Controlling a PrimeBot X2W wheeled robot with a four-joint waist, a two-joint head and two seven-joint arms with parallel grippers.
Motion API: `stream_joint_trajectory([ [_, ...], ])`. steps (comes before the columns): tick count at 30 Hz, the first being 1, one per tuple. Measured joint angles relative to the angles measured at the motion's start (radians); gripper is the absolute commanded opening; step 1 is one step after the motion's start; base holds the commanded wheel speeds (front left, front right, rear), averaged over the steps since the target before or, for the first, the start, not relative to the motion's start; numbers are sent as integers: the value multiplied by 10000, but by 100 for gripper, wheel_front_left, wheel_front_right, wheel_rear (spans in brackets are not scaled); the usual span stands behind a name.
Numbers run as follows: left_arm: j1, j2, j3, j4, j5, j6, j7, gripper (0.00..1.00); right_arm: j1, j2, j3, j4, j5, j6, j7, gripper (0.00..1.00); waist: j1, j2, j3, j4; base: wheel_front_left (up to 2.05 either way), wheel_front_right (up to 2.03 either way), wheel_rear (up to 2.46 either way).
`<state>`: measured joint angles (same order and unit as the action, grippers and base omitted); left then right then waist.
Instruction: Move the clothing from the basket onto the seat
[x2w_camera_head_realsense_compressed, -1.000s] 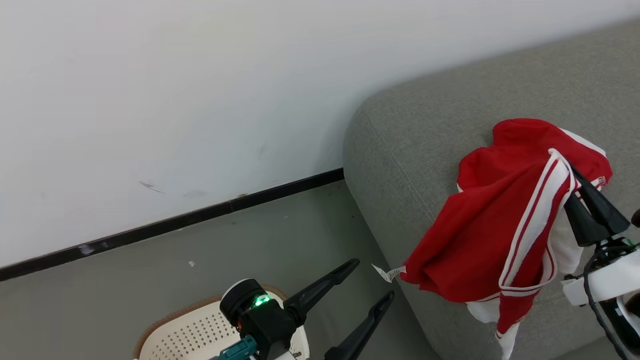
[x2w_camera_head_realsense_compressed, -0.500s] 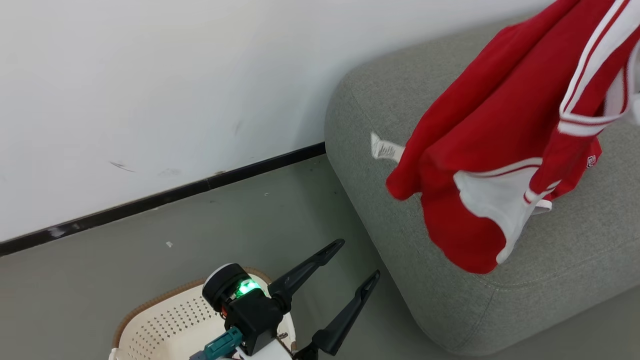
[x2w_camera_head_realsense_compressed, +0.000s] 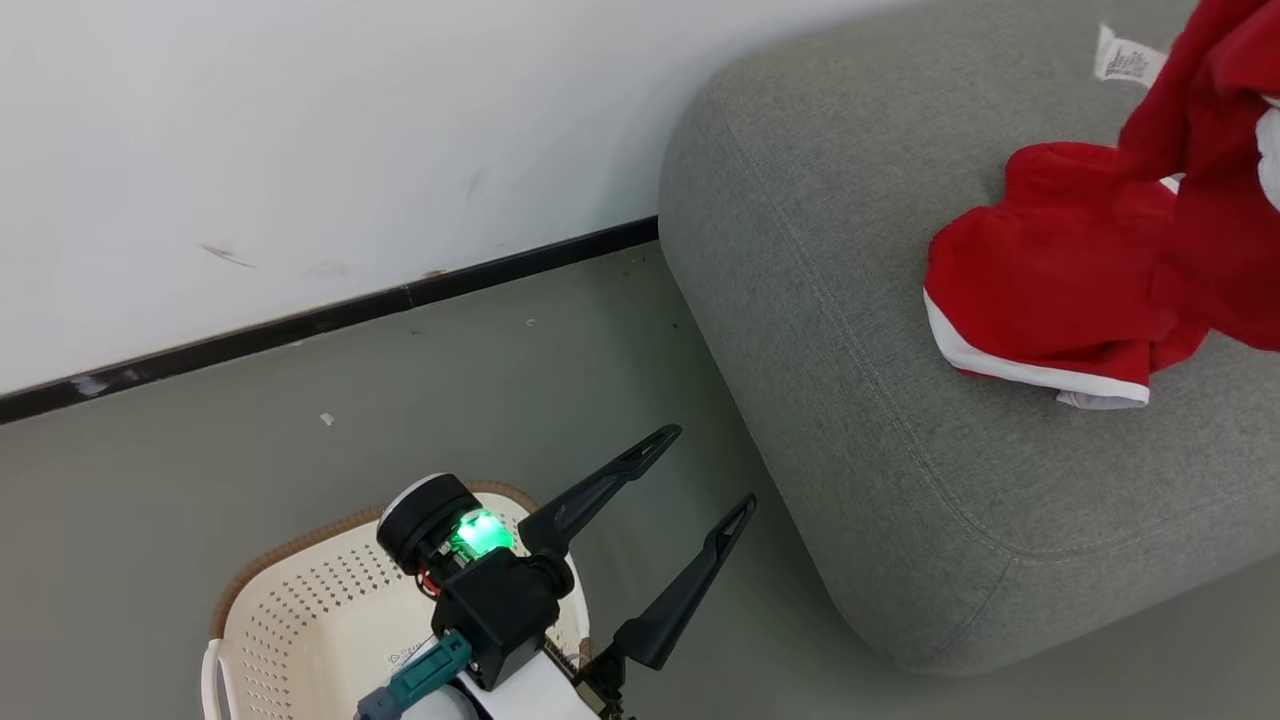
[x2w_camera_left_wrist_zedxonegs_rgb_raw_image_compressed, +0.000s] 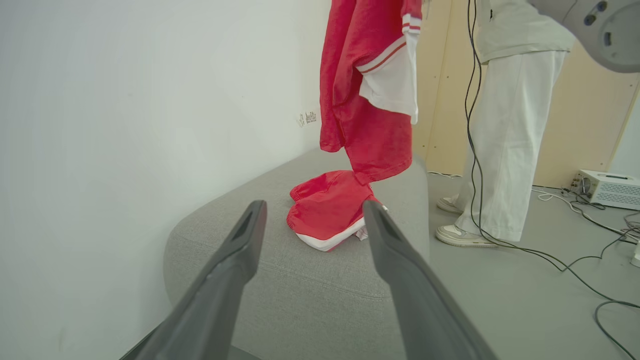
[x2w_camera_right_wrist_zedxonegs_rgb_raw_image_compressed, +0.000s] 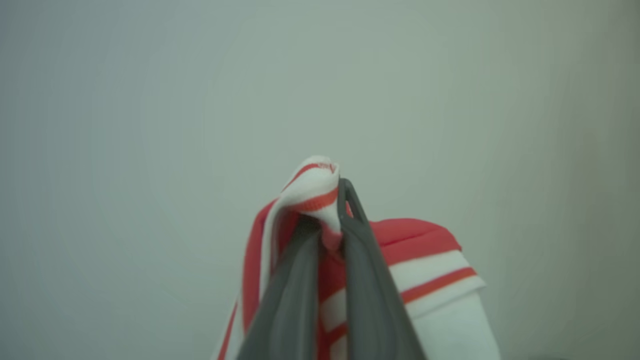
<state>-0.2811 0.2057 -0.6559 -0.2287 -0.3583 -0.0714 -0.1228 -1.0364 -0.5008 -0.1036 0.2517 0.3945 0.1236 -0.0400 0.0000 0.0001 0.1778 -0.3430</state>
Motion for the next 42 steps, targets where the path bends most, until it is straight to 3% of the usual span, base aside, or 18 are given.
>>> stream_joint_trajectory([
  [7,-163,138,-10,-355,280,73,305,100,-571,-539,-792,1062,-182,0,-52,0,0,0,475,196,0,0,0],
  [13,-213,198,-12,-602,353,123,612,100,-681,-696,-663,1638,-541,0,-355,0,1,0,882,381,0,0,0],
  [22,-608,230,-84,-855,441,132,945,100,-79,-278,-301,2518,-721,0,-1003,0,1,0,1522,611,0,0,0],
  [29,-872,299,-96,-945,474,107,1127,100,1057,77,-740,3601,-717,0,-1639,0,1,-1,1992,721,0,0,0],
  [42,-1301,337,-12,-976,514,27,1216,100,3033,1429,-1135,4863,-491,0,-2079,0,1,0,2684,780,0,0,0],
])
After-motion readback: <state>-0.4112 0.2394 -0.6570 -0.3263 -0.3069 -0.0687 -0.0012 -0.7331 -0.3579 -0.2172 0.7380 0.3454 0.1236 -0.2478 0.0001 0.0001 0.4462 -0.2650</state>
